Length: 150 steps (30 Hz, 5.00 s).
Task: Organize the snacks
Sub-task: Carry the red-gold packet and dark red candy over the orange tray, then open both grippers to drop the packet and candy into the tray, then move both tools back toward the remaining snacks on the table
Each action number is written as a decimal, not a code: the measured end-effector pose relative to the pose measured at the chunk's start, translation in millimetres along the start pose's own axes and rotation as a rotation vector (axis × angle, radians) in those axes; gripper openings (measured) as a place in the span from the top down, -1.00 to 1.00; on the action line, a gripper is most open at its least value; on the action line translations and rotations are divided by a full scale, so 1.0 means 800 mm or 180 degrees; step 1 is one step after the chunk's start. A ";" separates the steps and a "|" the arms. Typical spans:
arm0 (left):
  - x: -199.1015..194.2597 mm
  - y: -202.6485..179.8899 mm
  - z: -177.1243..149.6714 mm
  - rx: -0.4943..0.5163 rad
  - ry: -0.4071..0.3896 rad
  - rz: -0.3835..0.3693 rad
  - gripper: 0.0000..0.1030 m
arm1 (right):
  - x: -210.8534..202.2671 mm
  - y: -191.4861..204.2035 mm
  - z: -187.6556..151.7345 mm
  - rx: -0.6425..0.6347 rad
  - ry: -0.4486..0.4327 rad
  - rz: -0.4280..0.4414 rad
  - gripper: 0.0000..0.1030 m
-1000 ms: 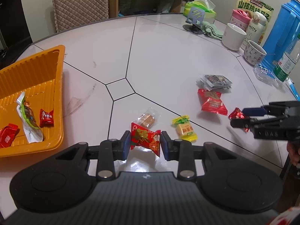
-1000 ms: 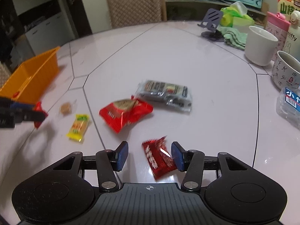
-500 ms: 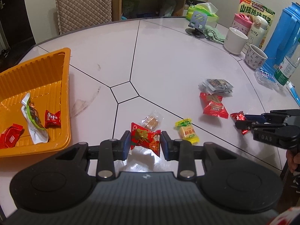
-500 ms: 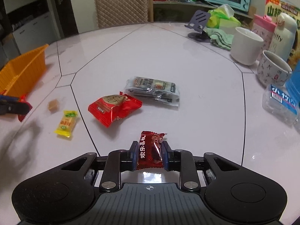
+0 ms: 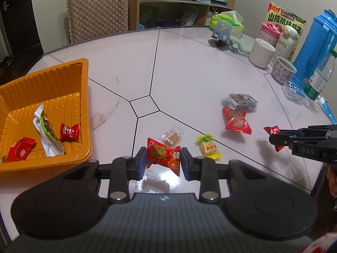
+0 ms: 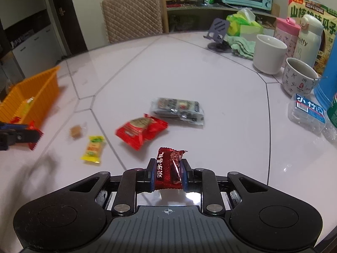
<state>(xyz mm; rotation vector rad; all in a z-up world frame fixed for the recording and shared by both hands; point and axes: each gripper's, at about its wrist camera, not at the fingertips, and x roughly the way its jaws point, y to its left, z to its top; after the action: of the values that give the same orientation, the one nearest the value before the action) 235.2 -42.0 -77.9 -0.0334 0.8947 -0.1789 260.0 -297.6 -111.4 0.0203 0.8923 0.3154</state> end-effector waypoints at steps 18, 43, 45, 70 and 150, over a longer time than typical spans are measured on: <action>-0.102 0.077 -0.032 -0.0414 -0.0273 0.0199 0.41 | -0.047 0.136 0.020 -0.0101 -0.0056 0.0922 0.54; -0.129 0.269 0.011 -0.0788 -0.0516 0.0754 0.41 | 0.071 0.368 0.120 -0.0403 -0.0035 0.1576 0.53; -0.118 0.281 0.016 -0.0770 -0.0488 0.0779 0.41 | 0.085 0.381 0.127 -0.0406 -0.0034 0.1580 0.54; -0.032 0.354 0.060 -0.0751 -0.0260 0.0699 0.38 | 0.192 0.426 0.167 -0.0312 0.0142 0.1407 0.53; -0.135 0.103 -0.053 -0.0644 0.0079 0.0307 -0.31 | -0.055 0.191 -0.004 0.0327 -0.0011 0.0797 -0.51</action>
<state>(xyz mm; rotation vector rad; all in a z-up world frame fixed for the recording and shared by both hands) 147.4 59.1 -29.8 -0.1762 0.9344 0.0017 192.0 -164.7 -57.4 0.2289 0.9031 0.5022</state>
